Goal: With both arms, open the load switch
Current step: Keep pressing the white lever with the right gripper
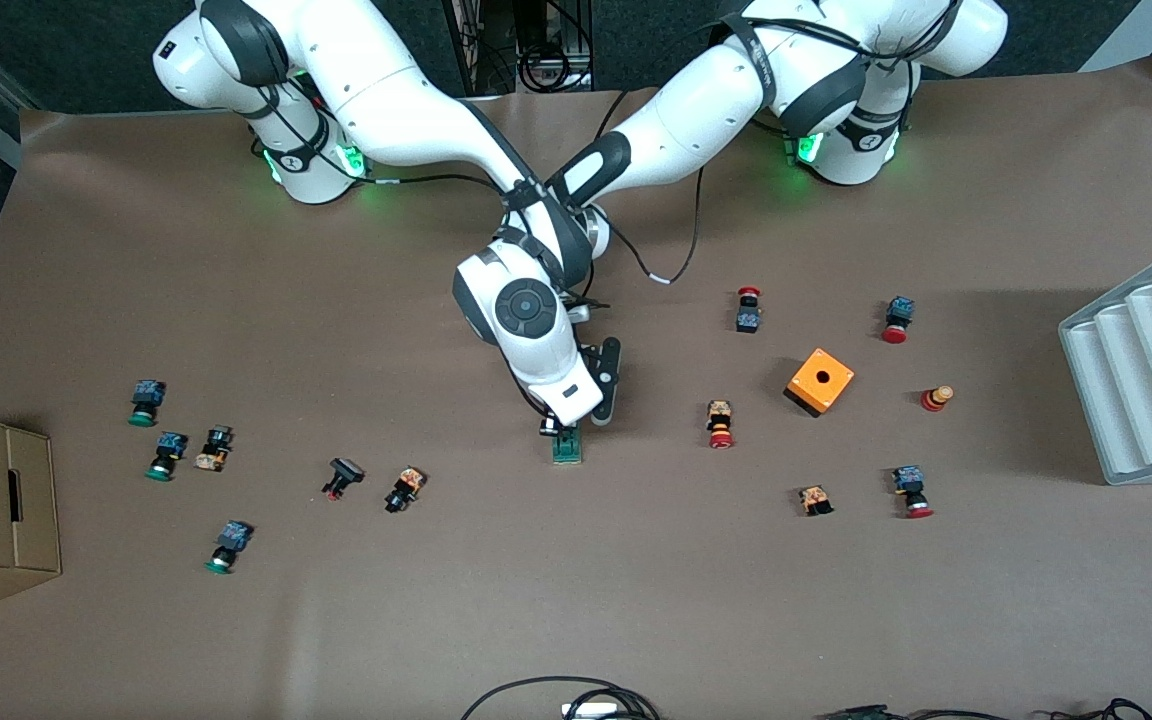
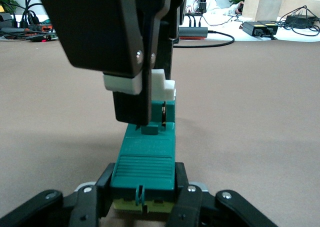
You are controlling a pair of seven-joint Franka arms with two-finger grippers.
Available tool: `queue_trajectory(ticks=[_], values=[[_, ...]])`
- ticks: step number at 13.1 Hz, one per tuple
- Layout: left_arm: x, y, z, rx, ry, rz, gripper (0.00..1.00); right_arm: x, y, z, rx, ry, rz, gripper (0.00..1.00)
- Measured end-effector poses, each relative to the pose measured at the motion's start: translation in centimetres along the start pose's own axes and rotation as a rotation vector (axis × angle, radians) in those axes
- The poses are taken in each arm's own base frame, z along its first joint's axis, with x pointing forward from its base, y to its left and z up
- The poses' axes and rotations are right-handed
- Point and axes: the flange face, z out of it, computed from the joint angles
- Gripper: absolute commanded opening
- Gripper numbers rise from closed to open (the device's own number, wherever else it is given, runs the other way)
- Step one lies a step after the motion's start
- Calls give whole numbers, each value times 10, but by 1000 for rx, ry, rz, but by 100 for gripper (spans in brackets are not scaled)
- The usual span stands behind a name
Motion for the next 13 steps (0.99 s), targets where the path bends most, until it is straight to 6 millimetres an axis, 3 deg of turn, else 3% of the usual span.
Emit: queue_trajectory(ticks=[13], values=[[-6,0,-1,0,34,7,48,-2,-4,2,10,-5,3,52]])
